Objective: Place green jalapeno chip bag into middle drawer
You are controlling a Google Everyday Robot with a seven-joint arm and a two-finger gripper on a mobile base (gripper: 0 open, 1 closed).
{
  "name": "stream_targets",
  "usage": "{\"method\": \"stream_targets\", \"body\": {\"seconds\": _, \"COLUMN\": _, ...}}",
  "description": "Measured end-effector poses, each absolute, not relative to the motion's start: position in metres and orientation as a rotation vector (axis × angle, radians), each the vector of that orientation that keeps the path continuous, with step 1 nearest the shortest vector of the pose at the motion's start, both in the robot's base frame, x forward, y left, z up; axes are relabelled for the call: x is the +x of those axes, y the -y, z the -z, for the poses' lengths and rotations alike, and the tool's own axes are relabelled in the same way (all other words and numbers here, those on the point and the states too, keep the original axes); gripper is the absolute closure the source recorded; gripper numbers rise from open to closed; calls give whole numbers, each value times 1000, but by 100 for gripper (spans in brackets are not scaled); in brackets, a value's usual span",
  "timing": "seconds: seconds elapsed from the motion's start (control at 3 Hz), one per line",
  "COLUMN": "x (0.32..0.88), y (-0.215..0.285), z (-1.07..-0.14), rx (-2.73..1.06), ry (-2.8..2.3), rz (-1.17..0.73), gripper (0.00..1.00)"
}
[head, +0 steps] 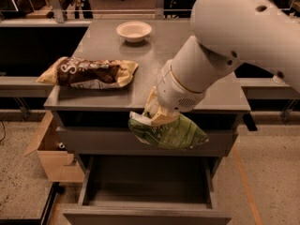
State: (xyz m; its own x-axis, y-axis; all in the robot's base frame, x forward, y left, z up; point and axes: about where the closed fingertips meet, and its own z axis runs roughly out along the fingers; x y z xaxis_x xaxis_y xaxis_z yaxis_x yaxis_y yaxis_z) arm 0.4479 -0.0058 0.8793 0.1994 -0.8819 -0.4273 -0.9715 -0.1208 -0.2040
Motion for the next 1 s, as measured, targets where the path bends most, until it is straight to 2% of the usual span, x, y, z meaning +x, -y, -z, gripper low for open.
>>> {"method": "stream_targets", "body": {"seconds": 0.33, "x": 446, "y": 5, "z": -858, "rx": -2077, "ry": -1752, "rz": -289, "gripper": 100}}
{"method": "stream_targets", "body": {"seconds": 1.0, "x": 431, "y": 7, "z": -737, "rx": -2214, "ry": -1839, "rz": -278, "gripper": 100}}
